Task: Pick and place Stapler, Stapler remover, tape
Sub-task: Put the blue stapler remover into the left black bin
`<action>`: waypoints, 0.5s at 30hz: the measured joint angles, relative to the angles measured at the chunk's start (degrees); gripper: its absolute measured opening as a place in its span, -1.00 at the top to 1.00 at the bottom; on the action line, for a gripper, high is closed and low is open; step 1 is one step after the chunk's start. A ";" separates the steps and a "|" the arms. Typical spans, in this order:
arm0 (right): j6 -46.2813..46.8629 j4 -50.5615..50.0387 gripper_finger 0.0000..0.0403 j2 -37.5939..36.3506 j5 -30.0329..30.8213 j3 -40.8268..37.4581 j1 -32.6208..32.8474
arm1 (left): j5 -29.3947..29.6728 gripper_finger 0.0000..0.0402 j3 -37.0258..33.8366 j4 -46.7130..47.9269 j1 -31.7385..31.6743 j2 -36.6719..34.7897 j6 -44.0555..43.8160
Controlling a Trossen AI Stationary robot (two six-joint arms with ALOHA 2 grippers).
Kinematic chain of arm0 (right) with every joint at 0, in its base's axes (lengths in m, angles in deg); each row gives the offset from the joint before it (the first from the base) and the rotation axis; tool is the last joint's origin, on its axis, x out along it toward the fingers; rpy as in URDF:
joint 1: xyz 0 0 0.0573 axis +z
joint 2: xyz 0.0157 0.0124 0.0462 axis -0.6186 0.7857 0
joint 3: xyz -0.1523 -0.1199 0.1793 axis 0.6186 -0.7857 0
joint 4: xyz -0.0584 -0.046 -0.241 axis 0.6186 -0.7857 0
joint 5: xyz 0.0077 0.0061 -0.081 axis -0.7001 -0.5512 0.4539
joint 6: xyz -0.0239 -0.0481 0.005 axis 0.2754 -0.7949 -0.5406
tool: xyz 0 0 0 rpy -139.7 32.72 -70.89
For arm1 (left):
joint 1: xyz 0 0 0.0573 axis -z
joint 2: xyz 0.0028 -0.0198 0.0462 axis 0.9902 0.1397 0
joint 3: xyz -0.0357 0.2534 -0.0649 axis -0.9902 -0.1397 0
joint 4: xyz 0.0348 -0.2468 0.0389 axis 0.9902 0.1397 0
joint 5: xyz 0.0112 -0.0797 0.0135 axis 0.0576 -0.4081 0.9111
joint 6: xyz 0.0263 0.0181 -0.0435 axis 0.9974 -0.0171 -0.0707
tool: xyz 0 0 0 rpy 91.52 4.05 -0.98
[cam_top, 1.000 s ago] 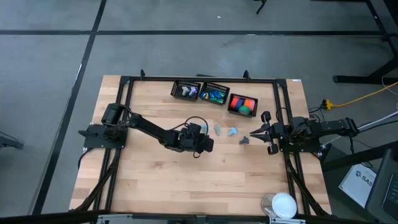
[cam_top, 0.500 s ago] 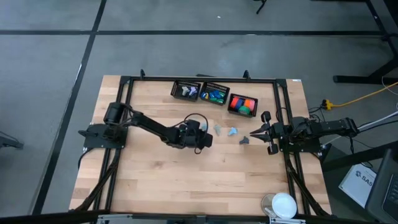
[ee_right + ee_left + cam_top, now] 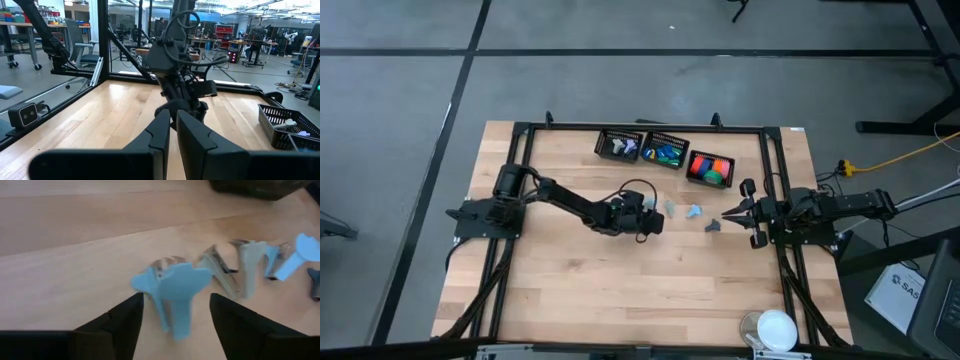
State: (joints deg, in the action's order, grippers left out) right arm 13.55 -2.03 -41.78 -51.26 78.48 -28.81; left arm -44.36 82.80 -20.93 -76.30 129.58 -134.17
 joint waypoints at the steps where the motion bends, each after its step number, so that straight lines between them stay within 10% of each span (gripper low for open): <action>1: 0.00 -0.01 0.80 0.00 0.00 0.00 -0.01 | -0.02 -0.15 0.22 0.30 -0.24 0.29 0.38; 15: 0.00 -0.02 0.80 0.13 0.00 -0.01 -0.02 | -2.01 0.13 4.00 2.52 -1.92 3.72 4.31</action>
State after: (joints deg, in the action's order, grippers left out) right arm 13.55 -2.06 -41.65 -51.26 78.46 -28.82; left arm -46.38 86.80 -18.41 -78.21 133.30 -129.87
